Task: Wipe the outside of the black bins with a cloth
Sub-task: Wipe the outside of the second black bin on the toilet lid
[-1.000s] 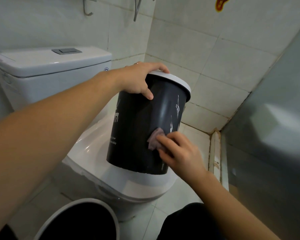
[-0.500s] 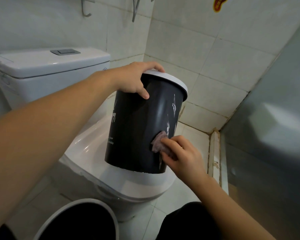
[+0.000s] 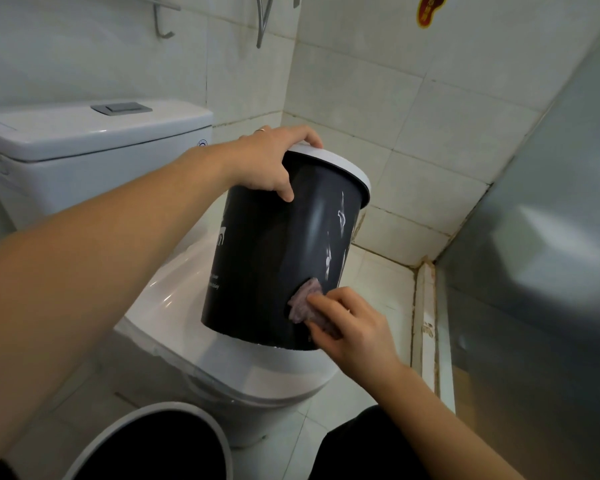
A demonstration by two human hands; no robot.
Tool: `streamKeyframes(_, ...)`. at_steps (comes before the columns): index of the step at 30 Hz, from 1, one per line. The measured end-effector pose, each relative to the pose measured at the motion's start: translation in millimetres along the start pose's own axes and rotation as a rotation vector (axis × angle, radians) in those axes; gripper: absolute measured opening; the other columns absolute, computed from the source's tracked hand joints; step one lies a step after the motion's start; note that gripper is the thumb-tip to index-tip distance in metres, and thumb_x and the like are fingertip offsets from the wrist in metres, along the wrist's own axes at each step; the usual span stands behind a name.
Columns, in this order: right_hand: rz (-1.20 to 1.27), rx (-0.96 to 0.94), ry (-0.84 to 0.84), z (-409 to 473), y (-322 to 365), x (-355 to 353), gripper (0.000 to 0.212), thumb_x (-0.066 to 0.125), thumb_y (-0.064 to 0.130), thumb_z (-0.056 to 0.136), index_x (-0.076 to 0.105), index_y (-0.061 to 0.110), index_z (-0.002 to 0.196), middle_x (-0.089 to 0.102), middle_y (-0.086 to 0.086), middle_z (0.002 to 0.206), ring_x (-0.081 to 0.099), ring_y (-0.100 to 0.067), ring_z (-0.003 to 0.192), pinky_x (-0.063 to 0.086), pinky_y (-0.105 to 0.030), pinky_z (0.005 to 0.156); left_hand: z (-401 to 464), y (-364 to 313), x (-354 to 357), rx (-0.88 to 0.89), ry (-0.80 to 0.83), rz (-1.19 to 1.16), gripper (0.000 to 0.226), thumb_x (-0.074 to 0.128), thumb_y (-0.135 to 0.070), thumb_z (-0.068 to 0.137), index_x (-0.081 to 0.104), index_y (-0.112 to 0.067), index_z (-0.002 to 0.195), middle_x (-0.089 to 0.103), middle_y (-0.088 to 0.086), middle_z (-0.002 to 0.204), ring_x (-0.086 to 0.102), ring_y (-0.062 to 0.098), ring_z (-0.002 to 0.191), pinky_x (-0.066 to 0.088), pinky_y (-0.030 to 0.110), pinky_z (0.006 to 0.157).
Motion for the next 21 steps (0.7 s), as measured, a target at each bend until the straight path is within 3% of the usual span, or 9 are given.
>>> streamKeyframes(5,-0.007,-0.180,0.108,-12.9,12.8,4.4,0.016,0.071,0.021,0.086,0.075,0.016,0.101,0.064,-0.004,0.086,0.059,-0.018,0.069,0.050,-0.030,0.051,-1.4,2.9,-2.4,0.007,0.018,-0.048,0.080,0.082,-0.010,0.069,0.042,-0.054,0.122,0.043,0.007,0.128,0.050,0.029,0.110,0.046,0.040,0.087)
streamKeyframes(14,-0.005,0.110,-0.057,42.8,-21.6,-9.2,0.031,0.078,0.016,0.082,0.071,0.010,0.112,0.062,-0.008,0.093,0.059,-0.021,0.074,0.054,-0.039,0.055,-4.6,1.2,-2.8,0.015,0.009,-0.067,0.079,0.081,-0.007,0.067,0.044,-0.052,0.120,0.044,0.009,0.127,0.048,0.028,0.113,0.047,0.042,0.093)
streamKeyframes(21,-0.004,-0.145,0.082,13.9,-3.8,0.4,0.021,0.069,0.021,0.087,0.073,0.016,0.107,0.062,-0.005,0.090,0.059,-0.020,0.073,0.051,-0.035,0.051,-7.2,1.7,-2.8,0.009,0.023,-0.084,0.078,0.081,-0.007,0.068,0.043,-0.055,0.117,0.042,0.006,0.126,0.049,0.028,0.109,0.047,0.041,0.089)
Point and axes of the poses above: each hand's wrist, its own z-axis towards the middle knuckle, its own x-axis out of the palm, y = z × x, the point moved 5 cm from there along z, towards the middle knuckle
